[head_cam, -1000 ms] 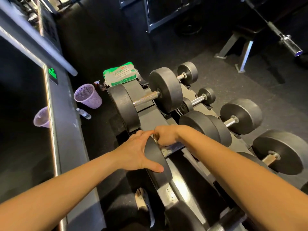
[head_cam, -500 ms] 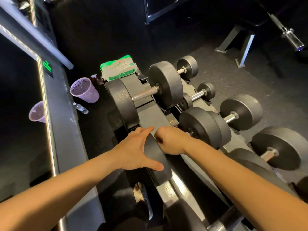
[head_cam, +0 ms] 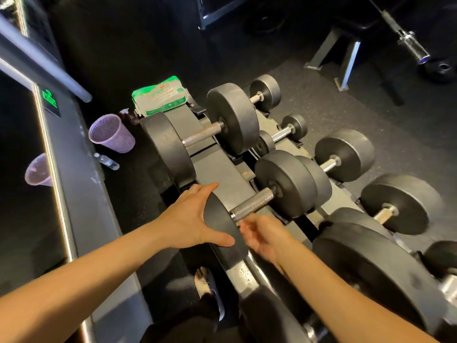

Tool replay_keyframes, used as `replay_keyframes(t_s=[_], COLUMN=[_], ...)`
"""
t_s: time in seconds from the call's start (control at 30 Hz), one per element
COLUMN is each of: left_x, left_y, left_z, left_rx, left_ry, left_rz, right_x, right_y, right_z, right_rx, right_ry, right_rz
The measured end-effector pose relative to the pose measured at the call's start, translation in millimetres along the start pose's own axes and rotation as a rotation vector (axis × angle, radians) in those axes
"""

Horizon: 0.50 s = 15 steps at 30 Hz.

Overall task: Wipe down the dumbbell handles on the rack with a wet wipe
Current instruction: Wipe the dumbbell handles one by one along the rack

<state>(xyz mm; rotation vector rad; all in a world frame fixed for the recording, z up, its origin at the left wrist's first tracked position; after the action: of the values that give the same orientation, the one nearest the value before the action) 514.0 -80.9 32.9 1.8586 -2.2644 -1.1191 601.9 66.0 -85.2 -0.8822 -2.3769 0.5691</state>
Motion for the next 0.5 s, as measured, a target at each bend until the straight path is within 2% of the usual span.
replay_keyframes(t_s=[0.07, 0.17, 0.23, 0.33, 0.43, 0.5], left_x=[0, 1, 1, 1, 1, 2], left_y=[-1, -1, -1, 0, 0, 0], left_z=[0, 2, 2, 1, 1, 1], left_rx=[-0.002, -0.011, -0.013, -0.011, -0.007, -0.006], left_ry=[0.001, -0.003, 0.000, -0.003, -0.004, 0.001], left_rz=[-0.003, -0.012, -0.008, 0.008, 0.006, 0.007], right_x=[-3, 8, 11, 6, 11, 20], right_y=[-8, -6, -2, 7, 15, 19], right_z=[3, -2, -6, -7, -10, -9], right_rx=[0.083, 0.182, 0.250, 0.203, 0.026, -0.126], right_ry=[-0.093, -0.109, -0.103, -0.059, 0.060, 0.192], right_rz=[-0.160, -0.436, -0.516, -0.255, 0.099, 0.202])
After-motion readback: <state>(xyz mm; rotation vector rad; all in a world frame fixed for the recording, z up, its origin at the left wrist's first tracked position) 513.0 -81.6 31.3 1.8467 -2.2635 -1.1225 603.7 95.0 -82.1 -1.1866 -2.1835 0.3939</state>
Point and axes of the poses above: each hand's wrist, its own z-axis towards the middle knuckle, its own y-axis out of the back of the hand, x = y × z, the point moved 3 cm from there along z, towards the middle knuckle, and after that the axes turned 13 degrees about x, right-handed, at the moved point
